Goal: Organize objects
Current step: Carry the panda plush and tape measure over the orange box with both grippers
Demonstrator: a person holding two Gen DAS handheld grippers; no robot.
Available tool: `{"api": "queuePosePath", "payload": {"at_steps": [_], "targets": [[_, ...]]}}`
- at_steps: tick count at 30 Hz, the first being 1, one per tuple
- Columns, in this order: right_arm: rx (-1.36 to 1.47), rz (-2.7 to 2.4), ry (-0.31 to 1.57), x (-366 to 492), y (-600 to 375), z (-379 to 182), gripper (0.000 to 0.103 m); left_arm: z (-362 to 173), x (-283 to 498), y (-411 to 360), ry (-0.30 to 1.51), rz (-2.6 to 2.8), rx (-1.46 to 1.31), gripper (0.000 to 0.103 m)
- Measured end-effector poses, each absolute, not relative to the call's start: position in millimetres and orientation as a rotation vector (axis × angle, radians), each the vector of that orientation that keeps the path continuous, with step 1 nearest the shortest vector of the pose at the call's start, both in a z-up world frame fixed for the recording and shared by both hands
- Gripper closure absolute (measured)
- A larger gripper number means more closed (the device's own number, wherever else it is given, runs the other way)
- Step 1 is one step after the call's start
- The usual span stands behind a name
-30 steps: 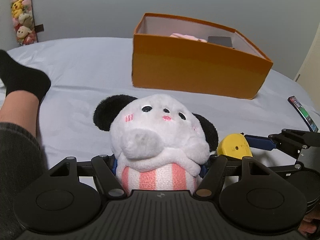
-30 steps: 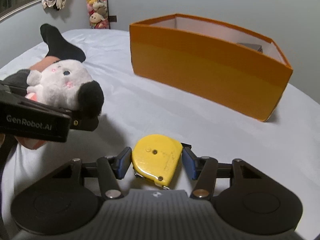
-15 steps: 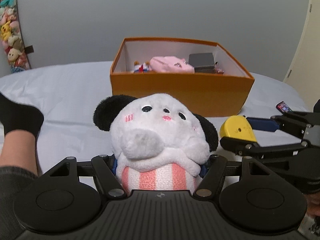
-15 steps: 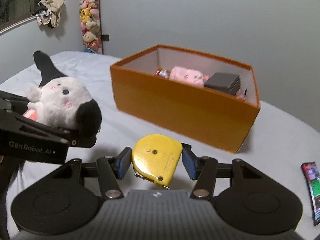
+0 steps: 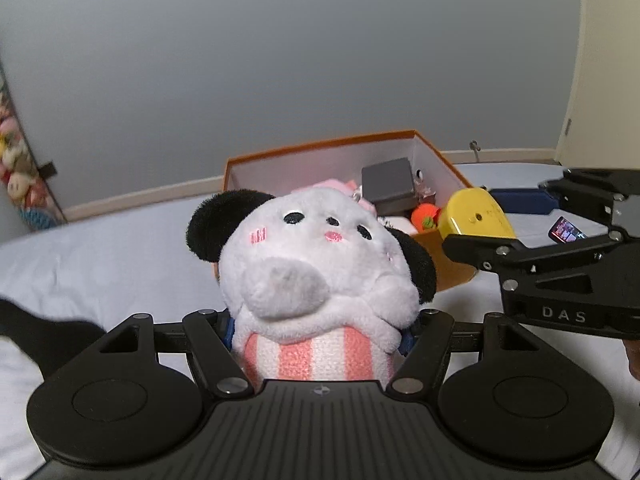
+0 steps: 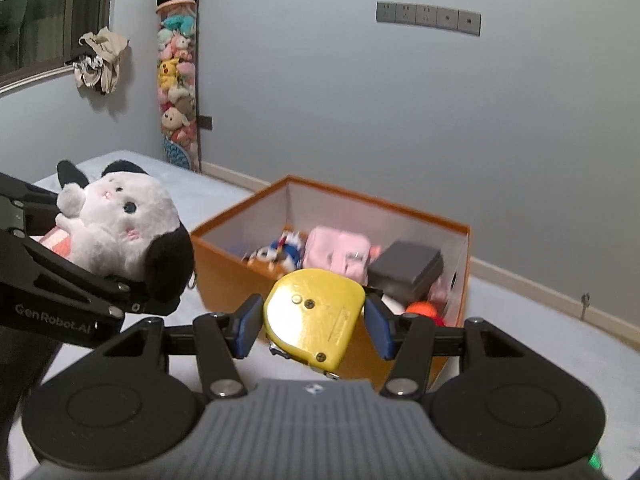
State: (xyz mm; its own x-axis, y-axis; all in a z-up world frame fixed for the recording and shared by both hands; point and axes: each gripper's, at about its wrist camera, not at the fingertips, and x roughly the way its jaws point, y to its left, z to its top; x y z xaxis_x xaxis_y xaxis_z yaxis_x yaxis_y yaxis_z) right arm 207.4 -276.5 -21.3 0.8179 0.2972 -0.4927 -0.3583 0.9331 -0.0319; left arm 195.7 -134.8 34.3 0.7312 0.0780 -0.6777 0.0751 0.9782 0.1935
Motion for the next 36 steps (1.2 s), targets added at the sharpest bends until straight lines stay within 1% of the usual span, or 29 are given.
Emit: {"api": "queuePosePath", "payload": {"at_steps": [6,10,23,31,32,36], "targets": [[-0.129,0.347,0.474,229,-280,-8,0.046,52,225,-142,0.732,-0.013,0.239,0.025],[-0.151,0.336,0.469,246,-281,-4,0.046,55,245,-145,0.732,-0.01,0.246,0.025],[-0.194,0.317,0.505,299,-288,-16,0.046,36,302,-153,0.783,-0.012,0.271,0.025],[-0.222,0.315,0.524,319,-291,-25,0.046,27,315,-162,0.813,-0.023,0.287,0.025],[-0.225,0.315,0.527,321,-291,-27,0.046,27,321,-152,0.817,-0.022,0.285,0.025],[-0.232,0.316,0.539,329,-290,-34,0.046,25,332,-151,0.823,-0.015,0.29,0.025]]}}
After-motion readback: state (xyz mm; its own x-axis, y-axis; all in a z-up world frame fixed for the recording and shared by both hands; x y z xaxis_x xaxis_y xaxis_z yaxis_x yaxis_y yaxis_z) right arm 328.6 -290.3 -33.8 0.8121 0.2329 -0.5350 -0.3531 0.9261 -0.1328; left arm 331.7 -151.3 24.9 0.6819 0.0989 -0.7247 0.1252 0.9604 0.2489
